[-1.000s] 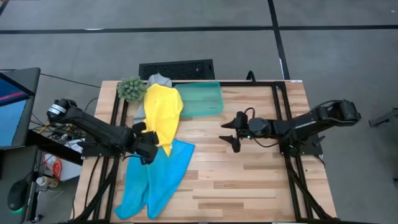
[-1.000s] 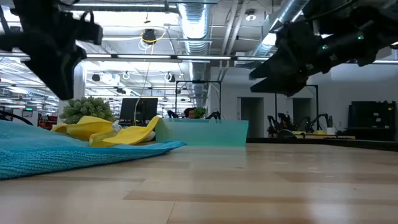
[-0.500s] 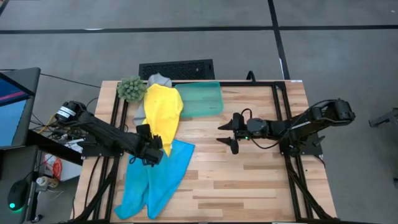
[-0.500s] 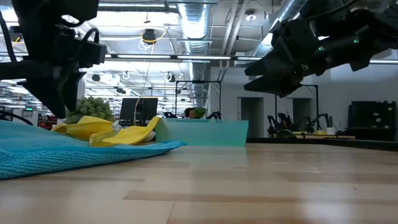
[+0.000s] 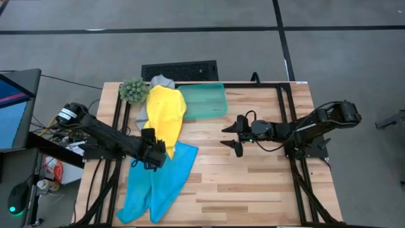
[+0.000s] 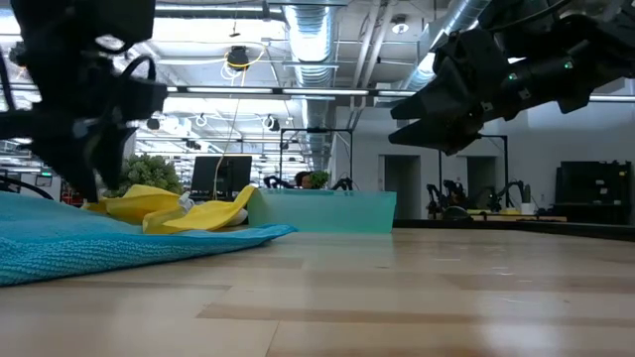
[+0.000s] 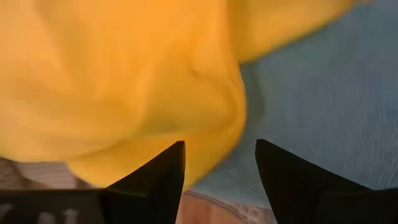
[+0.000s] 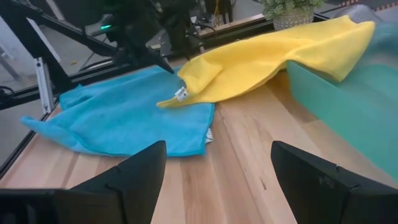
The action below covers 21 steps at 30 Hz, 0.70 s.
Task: Fold microfiber towels
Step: Fold the yellow microfiber towel
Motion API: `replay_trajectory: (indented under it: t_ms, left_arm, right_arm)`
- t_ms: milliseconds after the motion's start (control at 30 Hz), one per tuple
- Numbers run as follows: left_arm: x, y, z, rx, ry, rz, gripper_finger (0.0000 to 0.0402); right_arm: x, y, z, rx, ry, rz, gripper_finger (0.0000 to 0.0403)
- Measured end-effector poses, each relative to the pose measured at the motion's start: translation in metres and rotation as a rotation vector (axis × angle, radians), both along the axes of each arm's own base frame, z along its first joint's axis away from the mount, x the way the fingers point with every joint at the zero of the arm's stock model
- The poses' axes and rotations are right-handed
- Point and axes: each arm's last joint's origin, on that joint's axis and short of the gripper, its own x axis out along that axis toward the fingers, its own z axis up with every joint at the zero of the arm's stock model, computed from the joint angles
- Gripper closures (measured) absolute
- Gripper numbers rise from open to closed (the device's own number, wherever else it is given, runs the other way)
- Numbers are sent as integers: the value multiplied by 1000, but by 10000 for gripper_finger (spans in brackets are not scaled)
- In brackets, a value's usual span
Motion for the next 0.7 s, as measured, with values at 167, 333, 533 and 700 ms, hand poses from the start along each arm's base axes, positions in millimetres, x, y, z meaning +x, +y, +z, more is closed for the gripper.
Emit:
replay_trajectory:
  t_ms: [167,333,533,700]
  left_arm:
    - [-3,2,-5,38,-3,19,211]
    - [-3,2,-5,38,7,-15,213]
    - [-5,8,-17,25,2,-12,238]
    - [-5,12,-19,43,-11,7,267]
  right_arm:
    - [0,0,0,0,0,1,88]
    - [0,0,0,0,0,1,88]
    - [0,0,0,1,0,3,88]
    - [0,0,0,2,0,3,88]
